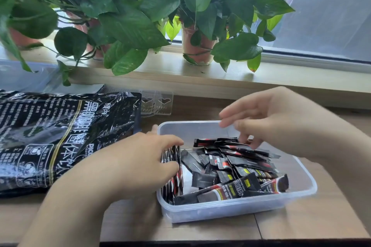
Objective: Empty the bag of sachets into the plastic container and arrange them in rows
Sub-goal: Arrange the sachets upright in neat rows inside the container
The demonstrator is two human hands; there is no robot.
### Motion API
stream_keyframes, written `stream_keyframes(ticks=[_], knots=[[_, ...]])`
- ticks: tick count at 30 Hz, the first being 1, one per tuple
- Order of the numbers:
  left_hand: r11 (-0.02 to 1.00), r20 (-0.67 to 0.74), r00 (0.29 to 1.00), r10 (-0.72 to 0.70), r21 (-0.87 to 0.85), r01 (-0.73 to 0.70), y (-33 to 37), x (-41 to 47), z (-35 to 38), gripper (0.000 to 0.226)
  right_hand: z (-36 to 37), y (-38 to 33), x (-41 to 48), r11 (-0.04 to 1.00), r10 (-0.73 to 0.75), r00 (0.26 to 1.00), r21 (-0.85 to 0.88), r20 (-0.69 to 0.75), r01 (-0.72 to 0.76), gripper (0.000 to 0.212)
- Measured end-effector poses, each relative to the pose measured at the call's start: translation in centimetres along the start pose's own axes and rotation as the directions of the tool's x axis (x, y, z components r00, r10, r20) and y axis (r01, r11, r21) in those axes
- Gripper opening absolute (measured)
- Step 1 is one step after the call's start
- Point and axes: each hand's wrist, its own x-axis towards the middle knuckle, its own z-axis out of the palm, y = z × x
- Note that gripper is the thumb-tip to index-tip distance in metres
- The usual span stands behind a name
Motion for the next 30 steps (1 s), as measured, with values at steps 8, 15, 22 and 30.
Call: stream_keyframes(ticks=[8, 15, 22, 30], knots=[[1.000, -0.204, 0.979, 0.010, 0.013, -0.007, 1.0, 1.0, 0.2, 0.050, -1.3, 3.4, -2.2, 0.939, -0.011, 0.994, -0.343, -0.106, -0.026, 0.021], [0.986, -0.341, 0.925, 0.169, 0.061, -0.157, 2.5, 2.7, 1.3, 0.041, -0.2, 5.2, -1.1, 0.878, 0.018, 0.999, -0.477, -0.049, -0.039, 0.037], [0.984, -0.348, 0.921, 0.175, 0.071, -0.161, 2.2, 3.7, 2.0, 0.035, 0.8, 5.5, 1.1, 0.806, 0.025, 0.999, -0.592, 0.038, 0.002, 0.045], [0.984, -0.349, 0.920, 0.176, 0.059, -0.166, 2.2, 3.9, 2.2, 0.039, 1.4, 6.0, 1.8, 0.760, 0.062, 0.995, -0.650, 0.081, 0.006, 0.029]])
